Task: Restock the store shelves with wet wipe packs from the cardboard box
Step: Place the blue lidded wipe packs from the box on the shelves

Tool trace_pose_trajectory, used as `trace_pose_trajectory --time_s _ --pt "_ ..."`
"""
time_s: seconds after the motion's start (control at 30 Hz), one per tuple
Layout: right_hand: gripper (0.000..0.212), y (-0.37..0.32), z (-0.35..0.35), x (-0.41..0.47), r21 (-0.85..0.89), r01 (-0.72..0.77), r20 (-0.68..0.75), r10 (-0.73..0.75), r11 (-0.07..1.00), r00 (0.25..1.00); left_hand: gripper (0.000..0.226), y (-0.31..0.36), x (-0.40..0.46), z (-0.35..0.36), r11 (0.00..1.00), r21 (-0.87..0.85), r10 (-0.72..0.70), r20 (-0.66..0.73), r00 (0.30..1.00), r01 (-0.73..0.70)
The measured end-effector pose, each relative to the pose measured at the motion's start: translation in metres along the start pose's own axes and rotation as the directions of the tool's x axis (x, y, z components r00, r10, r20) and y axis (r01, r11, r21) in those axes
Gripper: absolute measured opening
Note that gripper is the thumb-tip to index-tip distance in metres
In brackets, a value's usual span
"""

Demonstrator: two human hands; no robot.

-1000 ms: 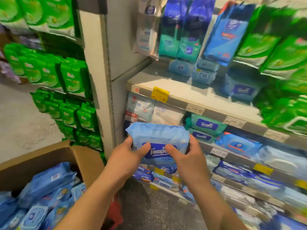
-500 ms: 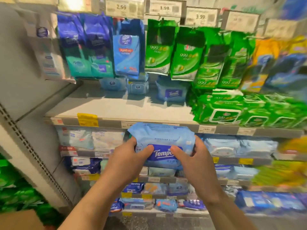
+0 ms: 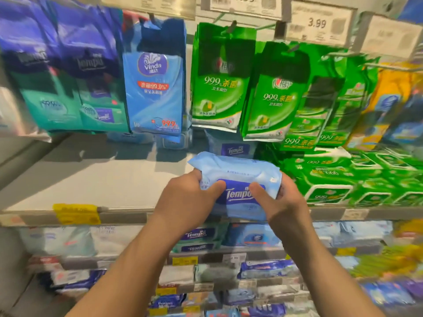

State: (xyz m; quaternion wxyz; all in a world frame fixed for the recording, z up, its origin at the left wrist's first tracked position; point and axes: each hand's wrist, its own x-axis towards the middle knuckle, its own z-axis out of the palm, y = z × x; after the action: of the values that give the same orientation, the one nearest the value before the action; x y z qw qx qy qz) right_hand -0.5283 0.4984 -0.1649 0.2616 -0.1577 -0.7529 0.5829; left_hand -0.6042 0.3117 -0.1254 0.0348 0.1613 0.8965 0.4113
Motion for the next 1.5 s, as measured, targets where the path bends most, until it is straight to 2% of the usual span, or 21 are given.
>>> trace_pose_trajectory --time_s 0.07,0.17,0.33,0.53,0.63,0.7,0.8,0.87,0.97,1.13,1.33,1.5 --pt "0.030 0.004 0.004 0.014 -0.018 -0.007 0.003 0.007 1.000 1.000 0.042 -0.001 0.014 0.004 1.000 -0.020 0.017 -0.005 1.000 -0.017" --pt "0.041 0.008 0.008 0.032 -0.052 -0.011 -0.005 0.010 0.999 1.000 0.036 -0.003 0.031 0.012 0.999 -0.040 -0.003 0.041 0.999 0.005" --pt "0.027 0.025 0.005 0.061 -0.095 -0.005 -0.019 0.003 0.996 1.000 0.034 -0.004 0.058 0.030 0.999 0.017 -0.033 0.090 0.995 0.032" --pt "0.035 0.043 0.003 0.077 -0.178 -0.009 -0.013 0.007 0.984 1.000 0.034 -0.007 0.069 0.052 0.989 0.143 -0.050 0.119 0.992 0.033" --pt "0.052 0.050 0.002 0.076 -0.187 -0.001 0.012 0.003 0.982 1.000 0.036 -0.013 0.074 0.059 0.976 0.217 -0.030 0.061 0.998 0.016" --pt "0.067 0.053 0.002 0.080 -0.281 -0.019 0.009 0.023 0.959 1.000 0.035 -0.015 0.080 0.063 0.980 0.193 -0.041 0.015 0.999 0.038" --pt "0.077 0.052 0.007 0.087 -0.471 -0.090 0.030 0.118 0.878 0.993 0.030 -0.020 0.091 0.072 0.987 0.153 -0.050 -0.019 0.999 0.053" --pt "0.081 0.047 0.009 0.090 -0.515 -0.125 0.048 0.174 0.848 0.984 0.030 -0.022 0.098 0.074 0.992 0.122 -0.032 -0.032 0.999 0.036" --pt "0.080 0.043 0.013 0.101 -0.499 -0.152 0.048 0.203 0.853 0.978 0.032 -0.023 0.108 0.076 0.994 0.104 -0.028 -0.018 0.999 0.029" --pt "0.063 0.043 0.026 0.118 -0.462 -0.202 -0.082 0.185 0.864 0.979 0.035 -0.017 0.129 0.082 0.990 0.137 -0.042 -0.017 0.999 0.044" --pt "0.059 0.038 0.038 0.122 -0.397 -0.258 -0.126 0.226 0.881 0.966 0.035 -0.012 0.146 0.089 0.983 0.185 -0.017 0.004 1.000 0.016" --pt "0.068 0.039 0.039 0.123 -0.385 -0.277 -0.106 0.256 0.880 0.961 0.032 -0.012 0.152 0.092 0.981 0.189 0.024 0.046 0.999 -0.033"
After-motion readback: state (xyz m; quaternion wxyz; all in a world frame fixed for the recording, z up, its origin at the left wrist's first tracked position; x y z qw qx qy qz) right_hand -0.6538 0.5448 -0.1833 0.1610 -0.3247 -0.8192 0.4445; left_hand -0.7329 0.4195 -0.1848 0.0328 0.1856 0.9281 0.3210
